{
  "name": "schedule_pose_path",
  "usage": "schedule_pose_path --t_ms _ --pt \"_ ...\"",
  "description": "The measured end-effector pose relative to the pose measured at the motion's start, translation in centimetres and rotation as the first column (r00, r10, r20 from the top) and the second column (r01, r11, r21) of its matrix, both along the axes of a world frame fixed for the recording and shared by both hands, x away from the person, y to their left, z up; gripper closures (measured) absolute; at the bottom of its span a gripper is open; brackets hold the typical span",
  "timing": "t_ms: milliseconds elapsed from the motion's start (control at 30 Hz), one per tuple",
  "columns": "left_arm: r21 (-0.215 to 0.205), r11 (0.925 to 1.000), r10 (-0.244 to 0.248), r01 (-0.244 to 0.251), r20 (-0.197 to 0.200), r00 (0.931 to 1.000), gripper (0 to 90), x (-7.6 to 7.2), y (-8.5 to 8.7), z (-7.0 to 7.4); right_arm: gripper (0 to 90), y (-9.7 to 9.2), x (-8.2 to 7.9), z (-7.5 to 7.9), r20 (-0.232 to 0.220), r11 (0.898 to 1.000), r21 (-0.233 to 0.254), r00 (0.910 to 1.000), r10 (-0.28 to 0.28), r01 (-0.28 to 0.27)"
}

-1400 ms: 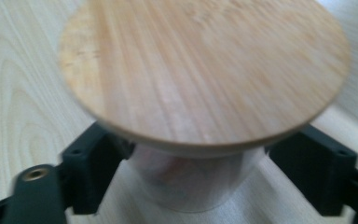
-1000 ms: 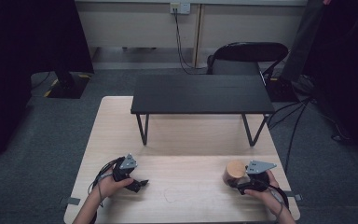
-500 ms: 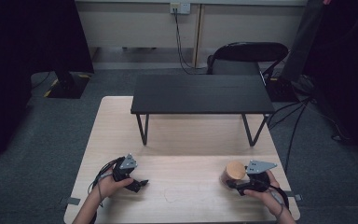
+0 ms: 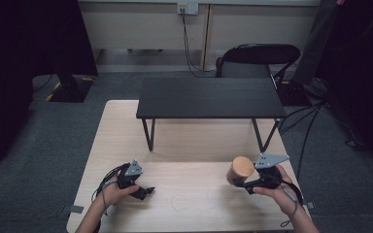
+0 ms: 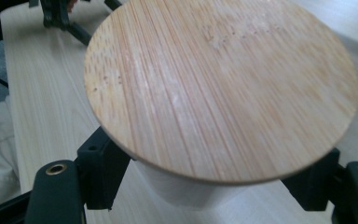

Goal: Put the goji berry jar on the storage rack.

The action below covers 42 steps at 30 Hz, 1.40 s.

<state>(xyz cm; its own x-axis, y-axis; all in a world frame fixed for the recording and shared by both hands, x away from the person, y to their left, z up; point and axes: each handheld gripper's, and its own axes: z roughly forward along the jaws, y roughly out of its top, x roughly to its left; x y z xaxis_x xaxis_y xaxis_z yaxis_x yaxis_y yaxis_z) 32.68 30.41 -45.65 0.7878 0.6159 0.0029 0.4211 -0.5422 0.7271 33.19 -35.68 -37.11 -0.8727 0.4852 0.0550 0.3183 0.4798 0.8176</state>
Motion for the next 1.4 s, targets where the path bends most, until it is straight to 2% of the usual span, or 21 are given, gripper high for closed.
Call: schedule_pose_path --t_ms 67,100,133,167,200,233,267,300,333,400,700,867,1167,1400 --pt "-0.001 1.0 0.0 0.0 0.0 1.0 0.0 0.0 0.0 0.0 25.7 0.0 0.4 1.1 -0.008 1.0 0.012 1.0 -0.001 0.001" --pt "-0.001 1.0 0.0 0.0 0.0 1.0 0.0 0.0 0.0 0.0 25.7 0.0 0.4 1.1 -0.008 1.0 0.012 1.0 -0.001 0.001" --pt "0.0 1.0 0.0 0.0 0.0 1.0 0.0 0.0 0.0 0.0 25.7 0.2 0.8 2.3 -0.004 1.0 0.006 1.0 -0.001 0.001" --pt "0.0 1.0 0.0 0.0 0.0 1.0 0.0 0.0 0.0 0.0 25.7 0.2 0.8 2.3 -0.004 1.0 0.006 1.0 -0.001 0.001" --pt "0.0 1.0 0.0 0.0 0.0 1.0 0.0 0.0 0.0 0.0 25.7 0.5 0.9 3.1 0.001 1.0 -0.007 1.0 0.001 -0.001" --pt "-0.003 1.0 0.002 -0.002 0.0 1.0 0.0 0.0 0.0 0.0 25.7 0.9 1.3 4.6 0.006 1.0 -0.023 1.0 0.001 -0.001" --pt "-0.003 1.0 0.002 -0.002 0.0 1.0 0.0 0.0 0.0 0.0 25.7 1.0 1.5 5.3 0.014 1.0 -0.029 0.9999 0.002 -0.002" --pt "0.0 1.0 0.0 0.0 0.0 1.0 0.0 0.0 0.0 0.0 25.7 1.0 1.5 5.3 0.014 1.0 -0.029 0.9999 0.002 -0.002" --pt "0.0 1.0 0.0 0.0 0.0 1.0 0.0 0.0 0.0 0.0 25.7 1.3 2.0 6.7 0.012 1.0 -0.029 0.9999 0.001 -0.001" --pt "0.0 1.0 0.0 0.0 0.0 1.0 0.0 0.0 0.0 0.0 25.7 1.6 2.4 8.0 0.017 0.999 -0.036 0.9999 0.002 -0.001" --pt "-0.002 1.0 0.002 -0.002 0.0 1.0 0.0 0.0 0.0 0.0 25.7 3.5 4.1 12.8 0.051 0.999 -0.051 0.9987 -0.011 0.014" --pt "-0.002 1.0 0.002 -0.002 0.0 1.0 0.0 0.0 0.0 0.0 25.6 4.6 5.4 14.5 0.053 0.998 -0.055 0.9982 -0.026 0.029" --pt "0.001 1.0 0.0 0.0 0.0 1.0 0.0 0.0 0.0 0.0 25.7 6.1 7.8 16.0 0.045 0.996 -0.057 0.9967 -0.068 0.071" --pt "0.002 1.0 -0.001 0.001 0.001 1.0 0.0 0.0 0.0 0.0 25.7 7.9 10.2 17.1 0.045 0.987 -0.089 0.9908 -0.128 0.131"
